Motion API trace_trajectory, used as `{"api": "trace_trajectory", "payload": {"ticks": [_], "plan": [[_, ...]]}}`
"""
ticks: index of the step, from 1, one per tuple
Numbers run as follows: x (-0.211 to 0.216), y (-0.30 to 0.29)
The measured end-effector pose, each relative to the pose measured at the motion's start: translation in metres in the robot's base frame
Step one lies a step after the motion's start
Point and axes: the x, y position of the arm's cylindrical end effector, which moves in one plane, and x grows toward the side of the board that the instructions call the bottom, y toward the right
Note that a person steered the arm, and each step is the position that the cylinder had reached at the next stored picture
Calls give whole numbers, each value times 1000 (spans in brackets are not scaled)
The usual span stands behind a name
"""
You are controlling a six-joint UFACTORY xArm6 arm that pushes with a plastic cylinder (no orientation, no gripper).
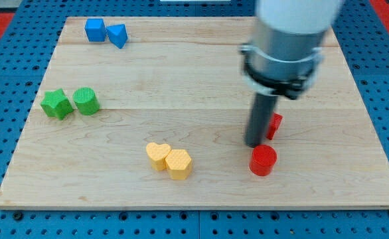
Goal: Push the red star into the green circle
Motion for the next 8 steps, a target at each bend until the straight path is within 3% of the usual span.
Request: {"api": "trace_trajectory", "payload": {"ticks": [1, 4, 5, 6, 8], "plan": [[-3, 49], [-9, 74], [-33, 52], [-40, -8], [-16, 75]]}}
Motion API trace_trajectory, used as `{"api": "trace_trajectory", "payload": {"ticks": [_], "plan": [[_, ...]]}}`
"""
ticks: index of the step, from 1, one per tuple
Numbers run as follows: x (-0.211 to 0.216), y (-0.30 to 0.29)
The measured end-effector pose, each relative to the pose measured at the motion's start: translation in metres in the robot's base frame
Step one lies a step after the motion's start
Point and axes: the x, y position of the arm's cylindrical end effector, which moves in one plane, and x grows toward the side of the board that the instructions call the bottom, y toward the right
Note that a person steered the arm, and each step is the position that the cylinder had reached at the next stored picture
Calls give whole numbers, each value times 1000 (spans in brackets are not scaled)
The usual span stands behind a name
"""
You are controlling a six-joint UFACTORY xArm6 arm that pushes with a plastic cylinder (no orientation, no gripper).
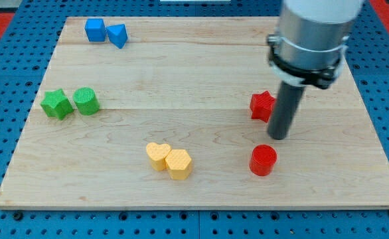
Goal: Push the red star into the green circle
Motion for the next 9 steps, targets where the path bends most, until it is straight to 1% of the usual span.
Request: {"api": "trace_trajectory", "payload": {"ticks": [1, 2, 3, 4, 5, 6, 7, 8, 9], "plan": [[-27, -8], [-27, -67], [-31, -35], [-56, -13], [-79, -65], [-73, -152], [-72, -110], [-47, -125], [-47, -209]]}}
